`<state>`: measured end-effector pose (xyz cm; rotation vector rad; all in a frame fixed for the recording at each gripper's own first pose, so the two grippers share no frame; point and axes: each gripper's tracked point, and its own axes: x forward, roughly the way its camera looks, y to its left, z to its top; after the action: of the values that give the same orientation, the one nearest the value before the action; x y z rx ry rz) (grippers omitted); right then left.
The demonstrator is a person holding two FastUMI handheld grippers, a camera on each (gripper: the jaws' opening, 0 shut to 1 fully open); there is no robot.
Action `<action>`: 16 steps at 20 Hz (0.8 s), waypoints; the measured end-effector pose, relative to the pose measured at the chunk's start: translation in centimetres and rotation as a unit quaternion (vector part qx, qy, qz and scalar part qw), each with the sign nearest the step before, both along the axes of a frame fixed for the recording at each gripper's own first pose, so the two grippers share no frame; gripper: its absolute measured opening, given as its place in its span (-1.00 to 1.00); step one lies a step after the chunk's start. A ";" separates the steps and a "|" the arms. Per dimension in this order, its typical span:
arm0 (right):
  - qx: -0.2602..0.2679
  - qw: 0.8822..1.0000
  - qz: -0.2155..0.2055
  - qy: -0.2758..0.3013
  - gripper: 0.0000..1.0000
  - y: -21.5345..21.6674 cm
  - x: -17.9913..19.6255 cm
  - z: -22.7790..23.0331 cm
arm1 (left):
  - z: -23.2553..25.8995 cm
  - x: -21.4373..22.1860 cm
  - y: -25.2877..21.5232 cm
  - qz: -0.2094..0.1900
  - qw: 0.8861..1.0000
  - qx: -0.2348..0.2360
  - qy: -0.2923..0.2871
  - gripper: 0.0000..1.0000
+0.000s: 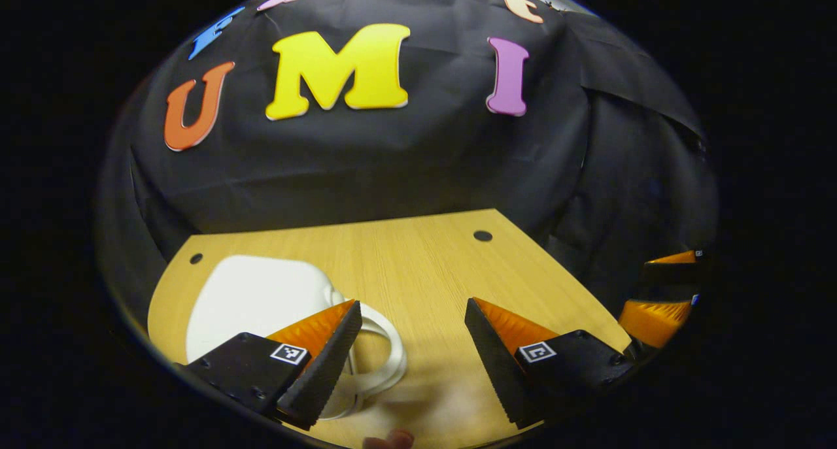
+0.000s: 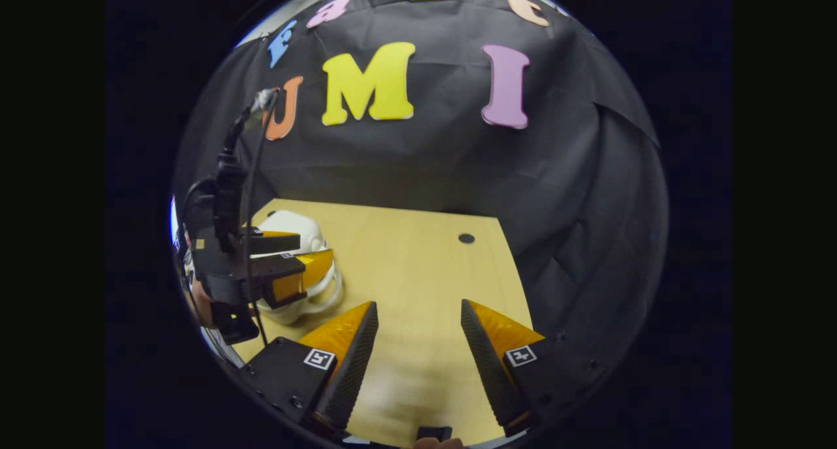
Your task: First open the suitcase, pack the skin care products into it, and then close the suitcase.
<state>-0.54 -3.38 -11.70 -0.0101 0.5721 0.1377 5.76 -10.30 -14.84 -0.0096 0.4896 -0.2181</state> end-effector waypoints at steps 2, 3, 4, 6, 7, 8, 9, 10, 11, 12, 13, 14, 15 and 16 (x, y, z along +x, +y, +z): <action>-0.005 0.999 -0.002 -0.046 0.53 0.8 2.1 3.0 | 4.1 -0.2 1.7 0.037 0.999 -0.002 -0.034 1.00; -0.007 0.997 -0.010 -0.073 0.53 0.9 3.6 4.7 | 6.3 -0.4 2.7 0.053 0.997 -0.008 -0.055 1.00; -0.004 0.995 -0.021 -0.097 0.53 1.0 4.7 6.6 | 8.8 -0.3 3.9 0.072 0.994 -0.013 -0.081 1.00; 0.014 0.988 -0.052 -0.145 0.53 1.1 6.3 10.3 | 13.6 0.5 6.4 0.099 0.985 -0.017 -0.138 1.00; 0.023 0.983 -0.068 -0.171 0.53 1.2 6.9 12.3 | 15.5 0.6 7.3 0.110 0.980 -0.019 -0.165 1.00; 0.032 0.976 -0.080 -0.198 0.53 1.5 7.5 14.3 | 17.2 0.6 8.2 0.123 0.974 -0.021 -0.190 0.99; 0.040 0.970 -0.087 -0.224 0.53 2.0 7.8 16.1 | 18.4 0.6 8.8 0.132 0.969 -0.024 -0.206 0.99; 0.043 0.963 -0.094 -0.248 0.53 2.5 8.1 17.6 | 19.5 0.4 9.2 0.138 0.966 -0.028 -0.219 0.99; 0.042 0.957 -0.099 -0.268 0.53 2.8 8.2 18.7 | 20.4 0.1 9.6 0.140 0.963 -0.028 -0.230 0.97; 0.041 0.953 -0.100 -0.282 0.53 3.4 8.2 19.5 | 20.8 -0.2 9.8 0.143 0.960 -0.026 -0.239 0.98; 0.043 0.951 -0.097 -0.292 0.51 4.0 8.1 19.9 | 21.0 -0.2 10.0 0.146 0.957 -0.024 -0.249 0.97; 0.043 0.949 -0.096 -0.296 0.55 4.6 8.1 20.1 | 21.4 -0.4 10.5 0.149 0.956 -0.025 -0.252 0.97; 0.043 0.949 -0.094 -0.297 0.55 5.0 8.1 20.1 | 21.4 -0.5 10.8 0.151 0.955 -0.029 -0.254 0.97; 0.043 0.949 -0.092 -0.297 0.56 5.5 8.1 19.9 | 21.1 -0.8 11.1 0.156 0.955 -0.030 -0.252 0.97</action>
<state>7.55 2.09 8.25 0.0836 -0.0381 -0.0265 4.98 0.81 6.30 -0.0885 -0.0330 0.0774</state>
